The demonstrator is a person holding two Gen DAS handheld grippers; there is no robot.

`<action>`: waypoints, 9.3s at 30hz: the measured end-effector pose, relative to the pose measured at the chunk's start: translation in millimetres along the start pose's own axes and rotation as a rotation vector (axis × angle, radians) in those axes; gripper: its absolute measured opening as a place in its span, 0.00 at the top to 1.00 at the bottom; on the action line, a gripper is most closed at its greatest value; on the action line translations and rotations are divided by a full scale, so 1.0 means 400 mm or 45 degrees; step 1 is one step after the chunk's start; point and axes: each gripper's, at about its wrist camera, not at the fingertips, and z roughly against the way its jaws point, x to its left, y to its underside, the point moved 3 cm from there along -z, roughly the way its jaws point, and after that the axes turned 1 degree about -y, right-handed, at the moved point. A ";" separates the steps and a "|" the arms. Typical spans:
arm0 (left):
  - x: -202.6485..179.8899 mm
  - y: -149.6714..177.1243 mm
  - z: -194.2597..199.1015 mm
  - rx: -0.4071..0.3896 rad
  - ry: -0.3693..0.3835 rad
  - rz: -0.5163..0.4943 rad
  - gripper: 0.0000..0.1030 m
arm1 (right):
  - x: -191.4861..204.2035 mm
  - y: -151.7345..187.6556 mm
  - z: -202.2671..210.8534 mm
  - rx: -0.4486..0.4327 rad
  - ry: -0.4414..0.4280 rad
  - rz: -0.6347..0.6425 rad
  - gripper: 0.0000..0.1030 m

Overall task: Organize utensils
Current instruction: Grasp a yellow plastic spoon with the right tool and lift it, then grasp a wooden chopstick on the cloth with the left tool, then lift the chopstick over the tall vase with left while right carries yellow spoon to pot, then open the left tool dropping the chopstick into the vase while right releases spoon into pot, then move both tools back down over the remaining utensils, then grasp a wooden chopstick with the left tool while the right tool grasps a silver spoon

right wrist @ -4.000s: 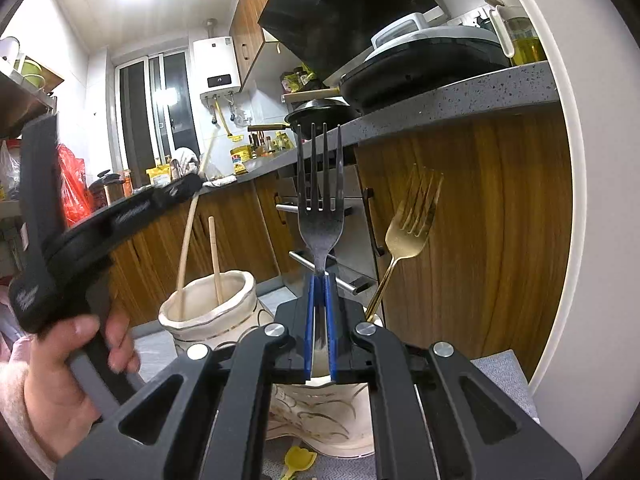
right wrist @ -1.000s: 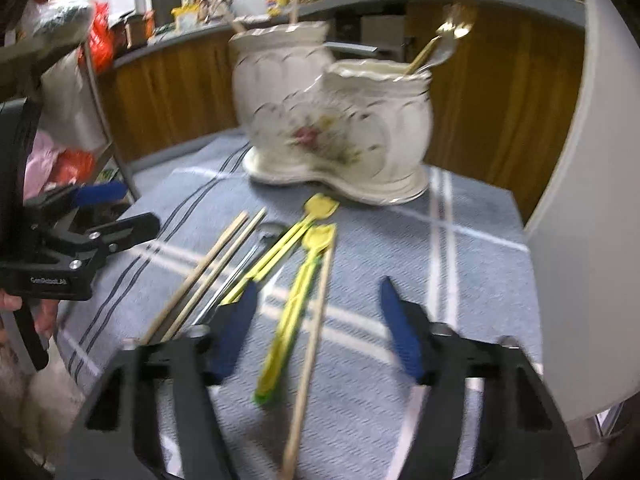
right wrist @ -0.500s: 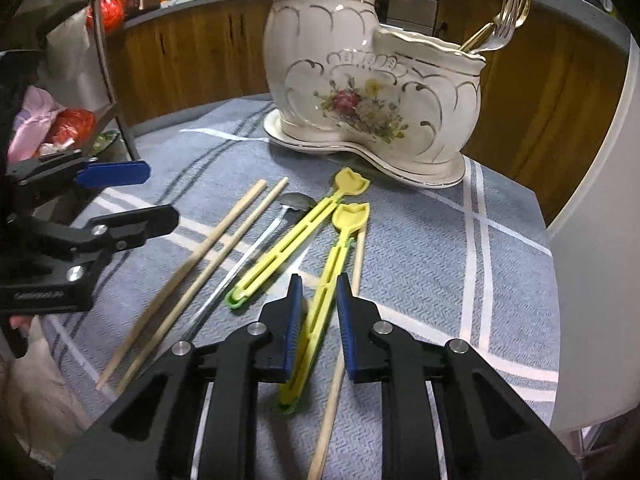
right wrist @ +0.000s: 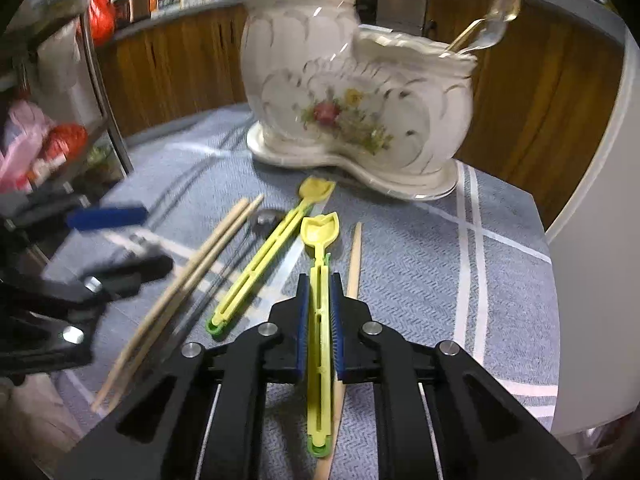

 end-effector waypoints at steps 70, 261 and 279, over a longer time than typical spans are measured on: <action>0.001 -0.035 -0.061 0.283 -0.002 -0.091 0.92 | -0.066 -0.001 0.116 -0.235 -0.098 -0.132 0.90; 0.092 -0.007 -0.042 0.128 0.103 0.044 0.95 | 0.127 -0.047 -0.061 0.163 -0.119 0.092 0.81; 0.092 0.003 -0.039 0.133 0.121 0.034 0.94 | 0.133 -0.083 -0.110 0.210 0.004 0.084 0.98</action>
